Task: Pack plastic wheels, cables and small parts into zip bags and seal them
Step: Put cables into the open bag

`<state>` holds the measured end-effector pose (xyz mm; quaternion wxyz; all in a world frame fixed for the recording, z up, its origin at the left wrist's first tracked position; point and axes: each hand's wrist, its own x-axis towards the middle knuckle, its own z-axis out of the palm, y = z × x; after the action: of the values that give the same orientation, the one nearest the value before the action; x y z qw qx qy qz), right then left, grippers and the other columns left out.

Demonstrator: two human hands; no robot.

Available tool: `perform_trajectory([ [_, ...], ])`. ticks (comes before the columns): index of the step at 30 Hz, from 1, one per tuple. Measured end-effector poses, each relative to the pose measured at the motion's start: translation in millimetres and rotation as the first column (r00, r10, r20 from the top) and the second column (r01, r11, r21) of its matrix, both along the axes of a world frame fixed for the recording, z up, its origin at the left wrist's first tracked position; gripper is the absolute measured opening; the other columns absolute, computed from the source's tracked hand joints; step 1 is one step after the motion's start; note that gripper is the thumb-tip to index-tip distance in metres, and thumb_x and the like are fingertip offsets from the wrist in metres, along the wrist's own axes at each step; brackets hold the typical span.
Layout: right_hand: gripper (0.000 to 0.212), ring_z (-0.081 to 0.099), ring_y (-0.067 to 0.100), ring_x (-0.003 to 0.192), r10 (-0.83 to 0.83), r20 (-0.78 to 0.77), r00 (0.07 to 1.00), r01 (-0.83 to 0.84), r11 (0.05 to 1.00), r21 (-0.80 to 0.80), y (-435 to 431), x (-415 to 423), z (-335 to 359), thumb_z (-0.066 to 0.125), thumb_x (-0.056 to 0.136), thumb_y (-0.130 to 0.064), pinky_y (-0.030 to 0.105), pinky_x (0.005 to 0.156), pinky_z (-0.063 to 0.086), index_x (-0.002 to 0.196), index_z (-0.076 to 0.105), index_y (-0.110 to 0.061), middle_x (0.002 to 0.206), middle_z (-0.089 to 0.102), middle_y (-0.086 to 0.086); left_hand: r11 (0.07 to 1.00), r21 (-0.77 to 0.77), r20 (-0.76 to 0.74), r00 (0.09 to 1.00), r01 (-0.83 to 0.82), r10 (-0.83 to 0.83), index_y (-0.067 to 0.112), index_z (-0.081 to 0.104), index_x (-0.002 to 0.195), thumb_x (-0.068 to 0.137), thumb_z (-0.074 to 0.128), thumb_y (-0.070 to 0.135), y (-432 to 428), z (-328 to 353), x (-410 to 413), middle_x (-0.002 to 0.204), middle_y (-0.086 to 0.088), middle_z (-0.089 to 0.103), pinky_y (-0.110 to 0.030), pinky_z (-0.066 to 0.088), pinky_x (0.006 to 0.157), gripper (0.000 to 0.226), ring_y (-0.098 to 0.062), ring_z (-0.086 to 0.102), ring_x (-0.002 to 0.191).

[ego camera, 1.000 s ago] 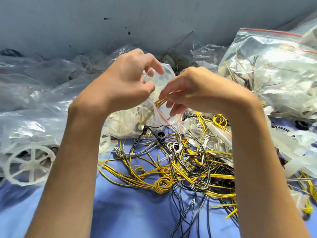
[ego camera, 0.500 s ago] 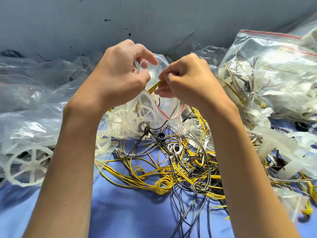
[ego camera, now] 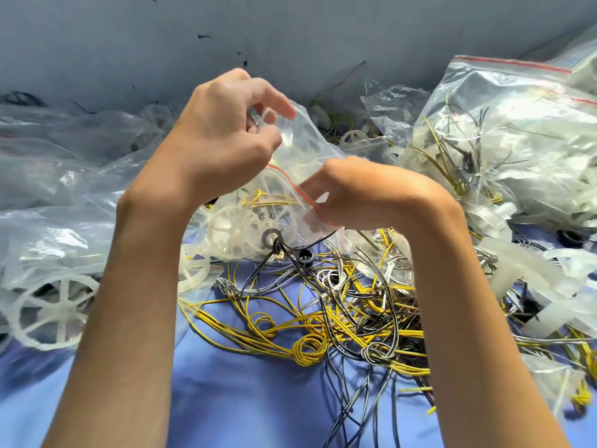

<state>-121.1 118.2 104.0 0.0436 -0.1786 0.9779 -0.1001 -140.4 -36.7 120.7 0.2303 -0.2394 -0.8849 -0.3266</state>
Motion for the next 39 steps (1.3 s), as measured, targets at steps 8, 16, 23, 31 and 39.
perform_trajectory([
  [8,0.045,0.064,0.0,0.078,-0.056,-0.07,0.996,0.036,0.965,-0.259,5.8,3.5,7.1,0.062,0.084,-0.011,0.027,0.076,0.056,0.12,0.063,-0.036,0.095,0.072,-0.011,1.0,-0.01,0.01,1.0,0.007,-0.007,0.024,0.067,0.101,0.084,0.052,0.005,-3.6,-0.1,-0.5,0.098,-0.002,0.056,-0.001,0.035,0.067,0.029,-0.004,0.047,0.068],
  [16,0.028,0.049,0.024,0.065,0.001,-0.217,0.976,-0.045,0.98,-0.196,-7.1,-4.3,0.2,0.054,0.085,-0.006,0.029,0.058,0.044,0.075,0.07,-0.026,0.066,0.051,-0.002,0.999,-0.02,0.017,0.999,0.029,-0.028,0.027,0.066,0.097,0.083,0.052,0.004,-1.5,0.9,1.1,0.097,-0.001,0.055,-0.002,0.036,0.065,0.03,-0.005,0.047,0.066],
  [23,0.027,0.025,0.019,0.049,-0.028,-0.121,0.992,0.024,0.999,-0.035,-7.1,-2.9,-5.0,0.045,0.077,0.003,0.028,0.046,0.023,0.054,0.039,-0.01,0.053,0.035,0.004,0.995,-0.009,0.016,0.995,0.096,-0.096,0.028,0.067,0.097,0.085,0.053,0.005,-1.4,5.0,8.8,0.097,-0.003,0.055,-0.01,0.04,0.069,0.029,-0.007,0.048,0.069],
  [31,0.025,0.042,0.015,0.051,-0.063,0.027,0.998,0.065,0.996,-0.058,4.1,0.3,1.4,0.041,0.084,-0.003,0.026,0.047,0.025,0.062,0.043,-0.014,0.058,0.042,-0.004,0.997,0.001,0.038,0.997,0.074,-0.074,0.027,0.068,0.099,0.086,0.052,0.007,-2.4,2.9,6.4,0.1,-0.005,0.057,-0.008,0.038,0.068,0.028,-0.011,0.05,0.073],
  [39,0.037,0.064,0.015,0.089,-0.046,-0.066,0.997,0.039,0.993,-0.114,7.5,3.2,7.2,0.065,0.082,-0.023,0.031,0.079,0.054,0.119,0.063,-0.026,0.103,0.069,-0.006,0.998,-0.008,0.042,0.997,0.066,-0.066,0.028,0.067,0.097,0.087,0.052,0.008,0.3,1.8,5.4,0.1,-0.002,0.057,-0.004,0.036,0.066,0.027,-0.009,0.049,0.07],
])
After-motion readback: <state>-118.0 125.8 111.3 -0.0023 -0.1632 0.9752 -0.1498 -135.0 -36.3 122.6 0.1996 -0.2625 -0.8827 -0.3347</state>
